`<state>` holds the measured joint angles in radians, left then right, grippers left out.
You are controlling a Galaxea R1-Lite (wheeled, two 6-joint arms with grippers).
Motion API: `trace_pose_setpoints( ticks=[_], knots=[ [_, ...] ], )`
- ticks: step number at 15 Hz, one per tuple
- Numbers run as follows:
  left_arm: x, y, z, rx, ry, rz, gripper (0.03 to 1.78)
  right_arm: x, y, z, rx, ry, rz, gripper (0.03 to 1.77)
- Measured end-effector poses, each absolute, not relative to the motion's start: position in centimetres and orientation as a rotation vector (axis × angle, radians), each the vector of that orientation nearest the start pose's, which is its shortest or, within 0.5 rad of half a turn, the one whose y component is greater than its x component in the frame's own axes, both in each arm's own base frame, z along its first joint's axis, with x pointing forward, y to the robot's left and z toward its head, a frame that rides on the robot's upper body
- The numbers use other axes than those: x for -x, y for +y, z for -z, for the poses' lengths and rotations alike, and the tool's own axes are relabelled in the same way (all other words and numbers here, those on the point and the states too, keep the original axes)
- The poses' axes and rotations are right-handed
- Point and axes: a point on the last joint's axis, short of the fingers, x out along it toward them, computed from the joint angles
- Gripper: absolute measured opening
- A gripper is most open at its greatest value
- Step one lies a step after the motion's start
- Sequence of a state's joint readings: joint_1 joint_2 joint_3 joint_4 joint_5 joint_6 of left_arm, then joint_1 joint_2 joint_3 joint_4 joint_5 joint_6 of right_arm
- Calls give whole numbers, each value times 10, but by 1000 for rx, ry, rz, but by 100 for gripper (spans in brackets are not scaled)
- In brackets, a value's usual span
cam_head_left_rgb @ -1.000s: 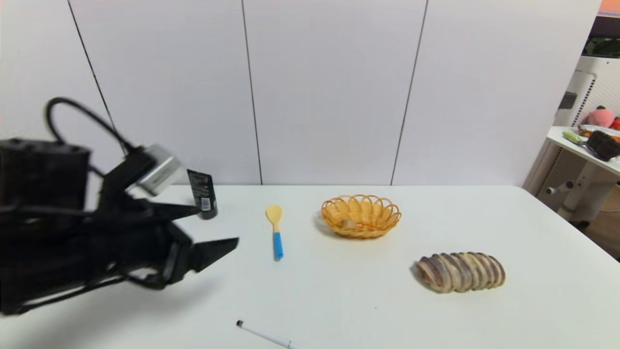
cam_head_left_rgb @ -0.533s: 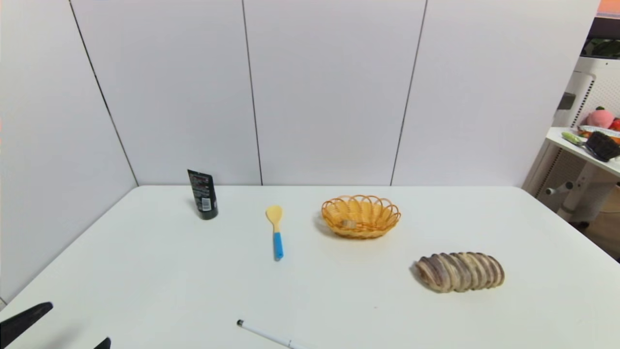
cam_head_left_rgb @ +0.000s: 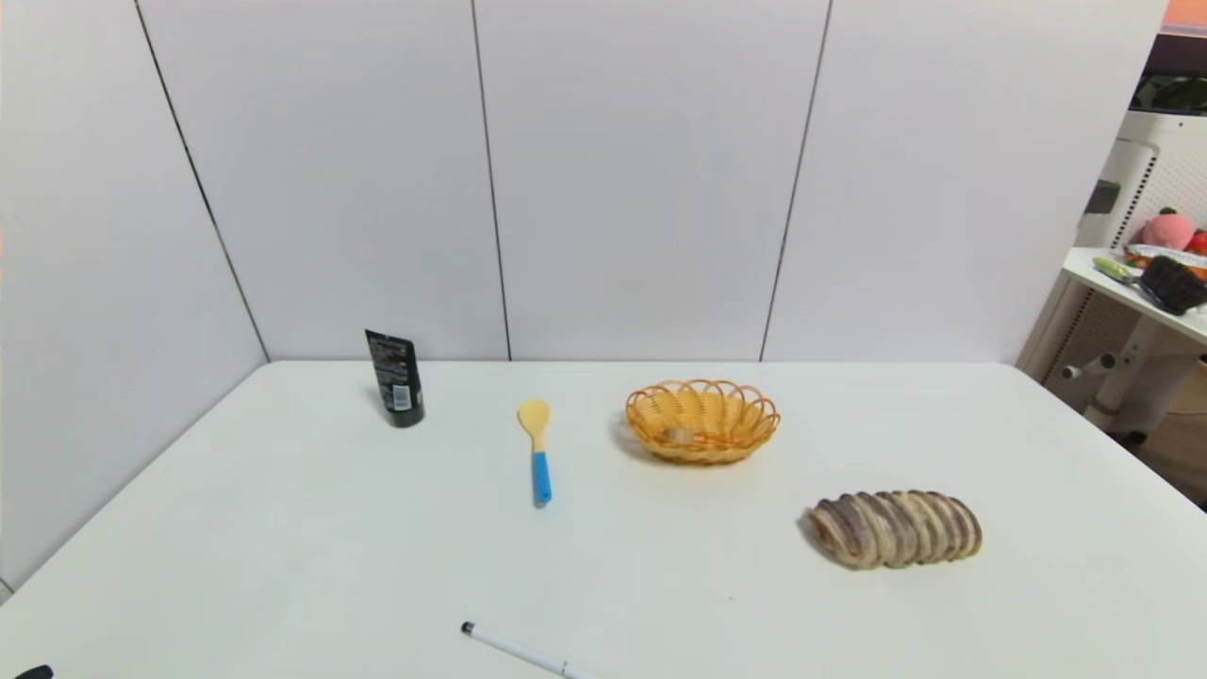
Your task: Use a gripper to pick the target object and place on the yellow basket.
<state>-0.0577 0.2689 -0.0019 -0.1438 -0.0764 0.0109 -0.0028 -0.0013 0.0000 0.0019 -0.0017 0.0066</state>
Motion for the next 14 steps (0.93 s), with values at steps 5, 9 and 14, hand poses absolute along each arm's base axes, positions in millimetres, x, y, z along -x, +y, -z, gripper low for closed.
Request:
trace_pose_setpoints(
  ticks=[5,9,14],
  knots=[
    [17,0,-83,18,25,49,169,23,0,-75,-6,1,5,170],
    [22,0,-76,-106,12,24,169,23,0,-75,-6,0,5,170],
    [23,0,-75,-55,1,22,169,23,0,-75,-6,0,5,170]
  ],
)
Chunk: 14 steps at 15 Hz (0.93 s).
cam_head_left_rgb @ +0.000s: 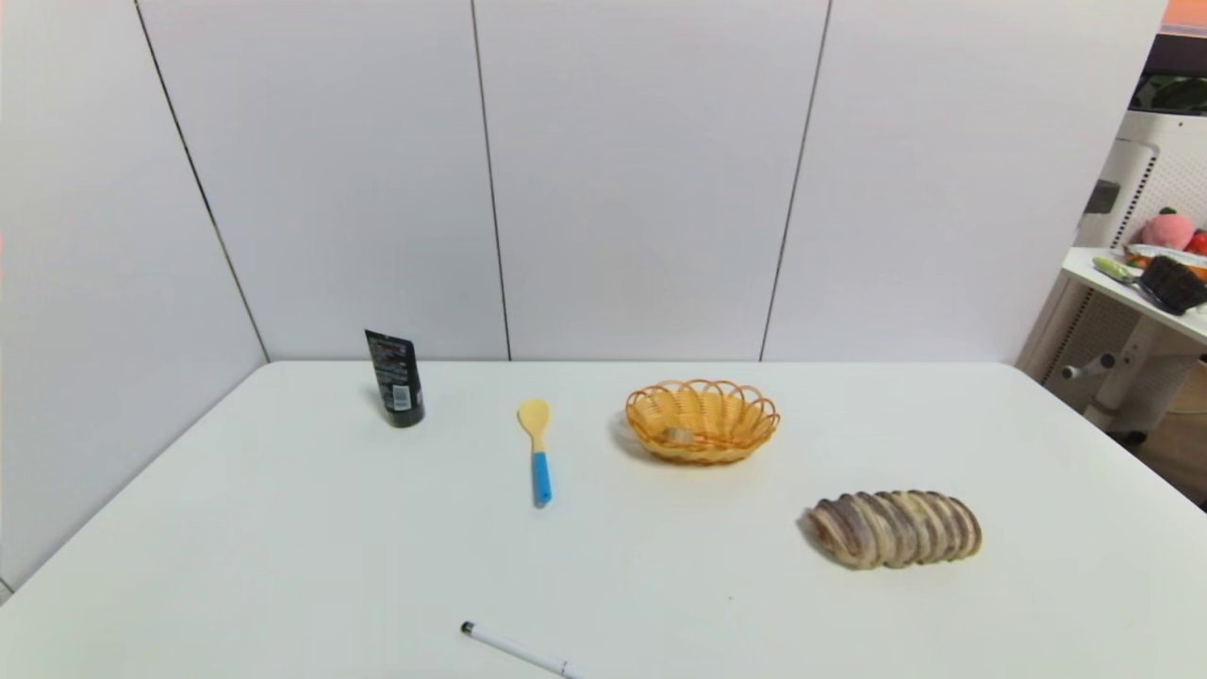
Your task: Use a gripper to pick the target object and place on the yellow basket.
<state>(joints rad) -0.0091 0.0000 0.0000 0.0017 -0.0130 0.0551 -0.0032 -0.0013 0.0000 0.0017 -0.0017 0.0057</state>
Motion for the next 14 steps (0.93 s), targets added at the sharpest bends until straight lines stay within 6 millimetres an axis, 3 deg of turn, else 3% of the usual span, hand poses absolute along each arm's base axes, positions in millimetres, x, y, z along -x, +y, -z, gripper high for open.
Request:
trace_pose_setpoints(
  ticks=[14],
  knots=[
    [23,0,-76,4,-2,11,169,23,0,-75,-6,0,5,170]
  ],
)
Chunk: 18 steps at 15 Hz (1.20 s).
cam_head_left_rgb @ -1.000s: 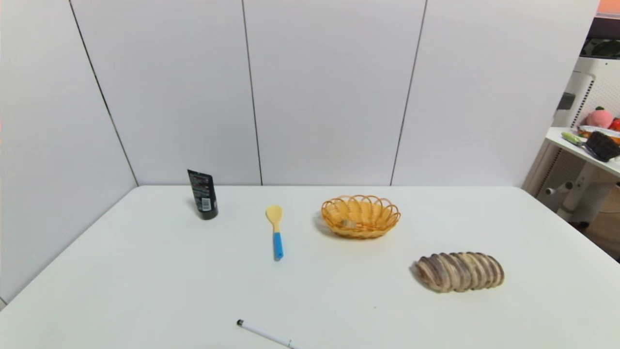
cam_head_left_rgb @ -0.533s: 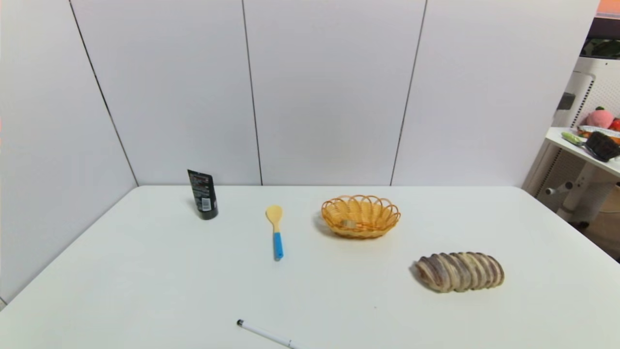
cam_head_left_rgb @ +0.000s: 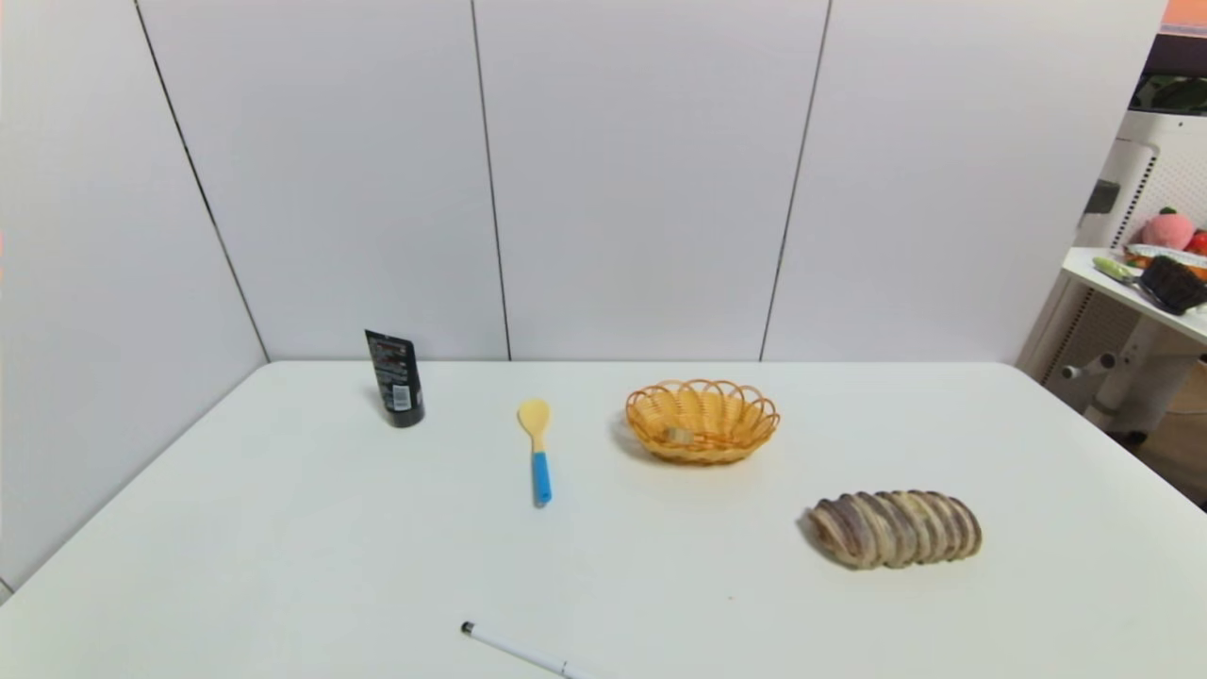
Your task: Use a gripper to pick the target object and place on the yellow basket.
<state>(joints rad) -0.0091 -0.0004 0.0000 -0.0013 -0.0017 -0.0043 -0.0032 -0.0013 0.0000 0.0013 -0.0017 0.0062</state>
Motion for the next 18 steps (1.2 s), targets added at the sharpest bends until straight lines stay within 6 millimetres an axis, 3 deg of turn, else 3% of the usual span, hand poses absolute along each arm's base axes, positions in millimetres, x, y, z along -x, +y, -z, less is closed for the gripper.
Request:
trace_pose_setpoints(
  ticks=[18],
  knots=[
    [23,0,-76,4,-2,11,169,23,0,-75,-6,1,4,170]
  ],
)
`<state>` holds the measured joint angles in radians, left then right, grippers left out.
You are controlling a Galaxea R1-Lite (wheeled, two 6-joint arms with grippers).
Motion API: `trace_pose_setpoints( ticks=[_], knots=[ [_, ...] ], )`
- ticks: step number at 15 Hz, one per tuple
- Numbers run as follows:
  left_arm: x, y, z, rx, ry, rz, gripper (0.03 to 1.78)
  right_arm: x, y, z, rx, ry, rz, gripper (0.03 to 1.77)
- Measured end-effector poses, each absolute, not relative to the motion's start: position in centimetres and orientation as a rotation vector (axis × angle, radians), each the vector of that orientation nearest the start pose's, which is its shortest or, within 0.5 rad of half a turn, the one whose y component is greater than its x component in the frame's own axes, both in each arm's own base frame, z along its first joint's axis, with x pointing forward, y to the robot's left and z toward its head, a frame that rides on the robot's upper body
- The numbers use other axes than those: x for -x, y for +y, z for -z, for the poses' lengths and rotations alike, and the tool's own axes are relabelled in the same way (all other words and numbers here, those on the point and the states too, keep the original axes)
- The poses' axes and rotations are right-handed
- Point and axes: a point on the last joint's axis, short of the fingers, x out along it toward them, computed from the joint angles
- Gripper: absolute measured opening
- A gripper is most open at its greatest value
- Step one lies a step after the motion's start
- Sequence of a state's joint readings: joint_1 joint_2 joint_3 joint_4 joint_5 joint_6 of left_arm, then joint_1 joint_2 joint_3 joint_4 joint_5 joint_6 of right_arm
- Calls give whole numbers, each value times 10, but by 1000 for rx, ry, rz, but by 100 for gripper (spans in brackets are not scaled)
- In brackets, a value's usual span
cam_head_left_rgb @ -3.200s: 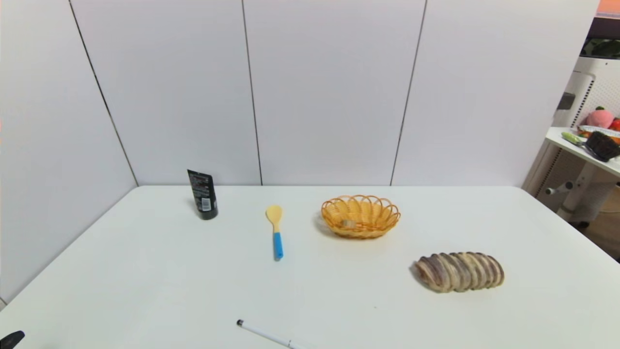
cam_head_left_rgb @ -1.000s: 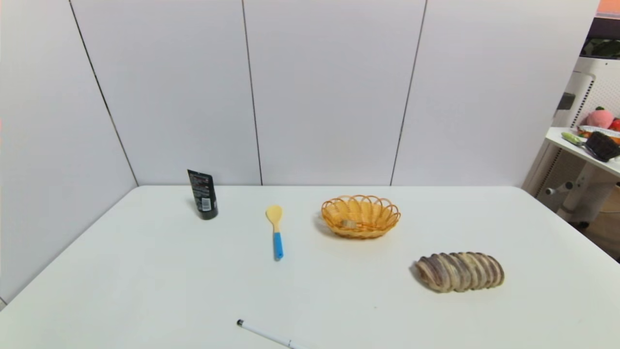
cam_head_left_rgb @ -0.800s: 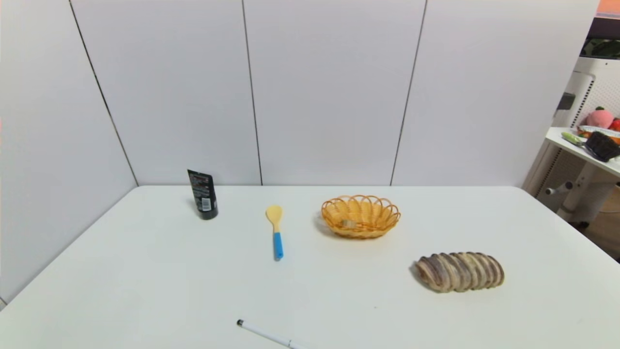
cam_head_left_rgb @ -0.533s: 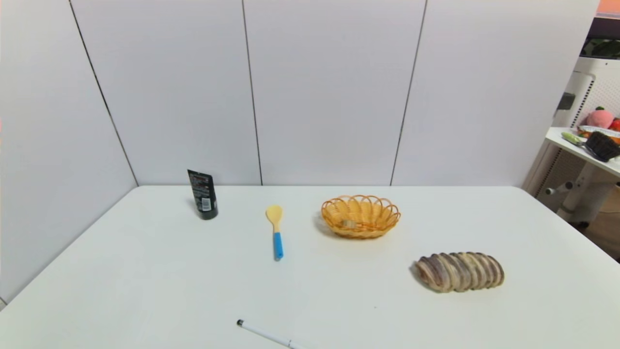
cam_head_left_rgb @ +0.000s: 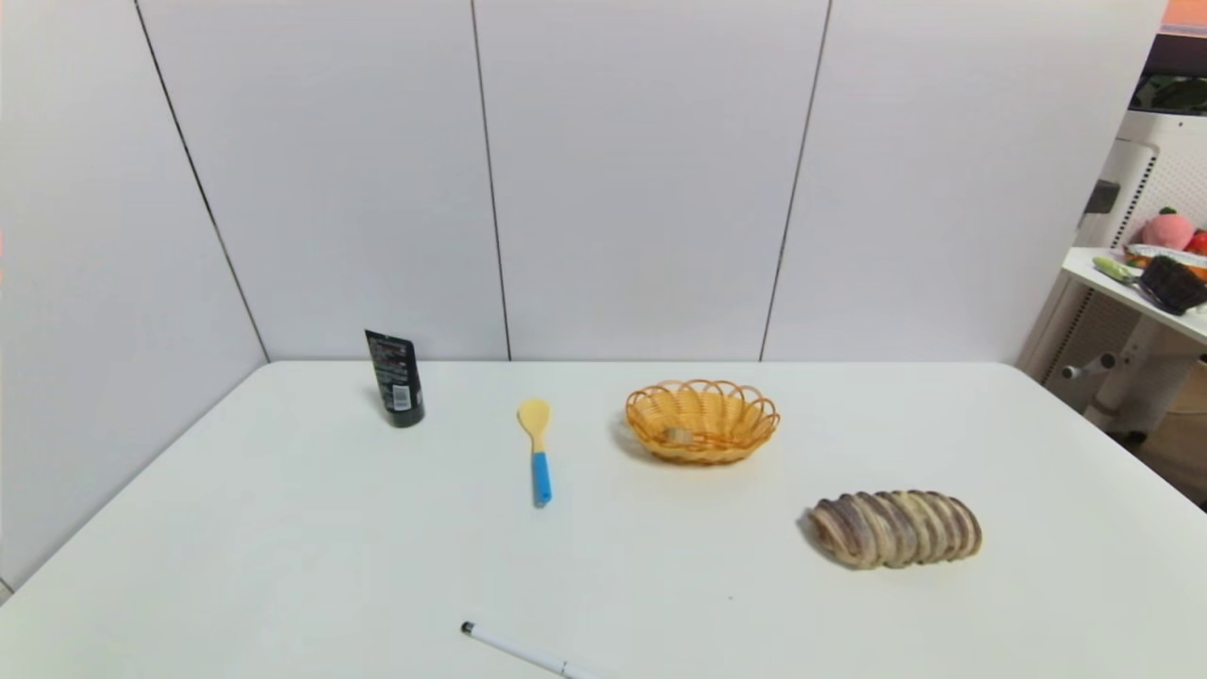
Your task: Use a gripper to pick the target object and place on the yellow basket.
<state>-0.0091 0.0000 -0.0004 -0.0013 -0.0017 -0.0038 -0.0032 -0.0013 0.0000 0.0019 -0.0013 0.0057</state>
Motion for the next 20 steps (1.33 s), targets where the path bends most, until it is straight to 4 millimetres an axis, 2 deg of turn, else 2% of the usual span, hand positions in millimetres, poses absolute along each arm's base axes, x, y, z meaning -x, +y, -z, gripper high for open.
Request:
trace_pose_setpoints(
  ticks=[20],
  knots=[
    [23,0,-76,4,-1,11,169,23,0,-75,-8,1,4,170]
  ],
)
